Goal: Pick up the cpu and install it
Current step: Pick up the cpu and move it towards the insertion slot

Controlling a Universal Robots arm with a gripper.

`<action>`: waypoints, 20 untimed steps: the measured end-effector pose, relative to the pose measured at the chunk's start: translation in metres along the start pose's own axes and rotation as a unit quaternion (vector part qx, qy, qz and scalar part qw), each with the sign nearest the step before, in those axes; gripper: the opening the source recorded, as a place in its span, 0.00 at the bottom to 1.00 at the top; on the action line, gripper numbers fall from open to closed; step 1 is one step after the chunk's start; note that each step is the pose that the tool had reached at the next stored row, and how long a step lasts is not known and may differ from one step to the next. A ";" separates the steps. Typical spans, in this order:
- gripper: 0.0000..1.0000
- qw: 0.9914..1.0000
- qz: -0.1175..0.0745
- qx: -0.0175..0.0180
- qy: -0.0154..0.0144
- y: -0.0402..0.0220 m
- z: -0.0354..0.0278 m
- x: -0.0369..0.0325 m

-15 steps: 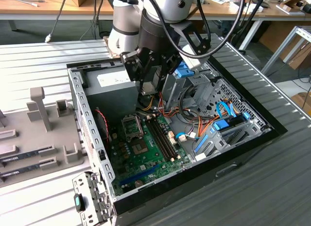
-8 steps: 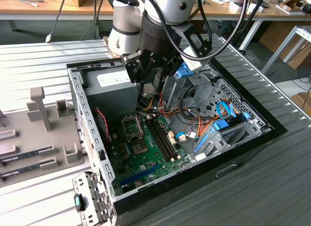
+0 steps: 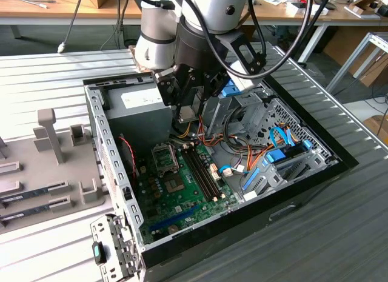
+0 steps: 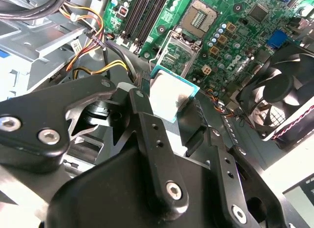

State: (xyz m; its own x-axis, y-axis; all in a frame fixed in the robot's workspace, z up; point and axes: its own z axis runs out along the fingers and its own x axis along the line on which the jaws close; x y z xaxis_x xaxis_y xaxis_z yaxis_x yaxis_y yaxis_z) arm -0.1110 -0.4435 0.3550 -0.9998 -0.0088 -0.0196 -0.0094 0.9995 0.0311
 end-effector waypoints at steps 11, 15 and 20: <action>0.47 1.000 0.000 0.000 0.000 -0.0060 0.0005 0.0001; 0.47 1.000 0.000 0.000 0.000 -0.0078 0.0008 0.0001; 0.47 1.000 0.000 0.000 0.000 -0.0106 0.0010 0.0001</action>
State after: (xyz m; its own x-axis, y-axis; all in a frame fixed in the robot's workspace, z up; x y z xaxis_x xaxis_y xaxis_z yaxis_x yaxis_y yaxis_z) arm -0.1110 -0.4540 0.3537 -0.9998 -0.0088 -0.0196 -0.0094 0.9995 0.0311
